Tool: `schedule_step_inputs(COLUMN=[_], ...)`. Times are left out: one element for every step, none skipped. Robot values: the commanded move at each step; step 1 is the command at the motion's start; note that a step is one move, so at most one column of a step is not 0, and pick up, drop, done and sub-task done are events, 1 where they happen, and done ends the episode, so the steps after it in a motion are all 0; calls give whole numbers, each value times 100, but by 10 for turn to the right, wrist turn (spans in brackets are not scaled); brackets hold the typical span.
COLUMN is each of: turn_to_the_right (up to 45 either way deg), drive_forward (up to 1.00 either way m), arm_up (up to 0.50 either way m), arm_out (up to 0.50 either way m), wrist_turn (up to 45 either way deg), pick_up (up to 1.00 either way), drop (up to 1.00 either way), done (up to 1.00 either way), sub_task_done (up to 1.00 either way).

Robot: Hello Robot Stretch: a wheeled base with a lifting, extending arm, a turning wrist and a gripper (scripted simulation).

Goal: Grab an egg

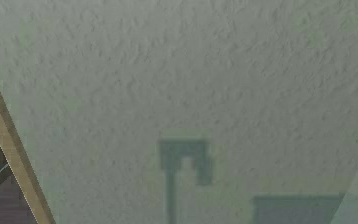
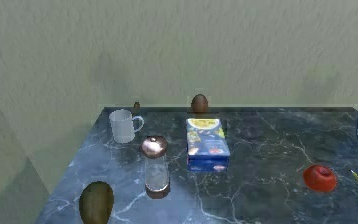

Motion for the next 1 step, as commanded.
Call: schedule_step_inputs(turn_to_the_right=[0], drive_forward=[0], arm_up=[50], arm_out=[0], wrist_turn=[0], pick_up=[0], drop=[0], done=[0], sub_task_done=[0])
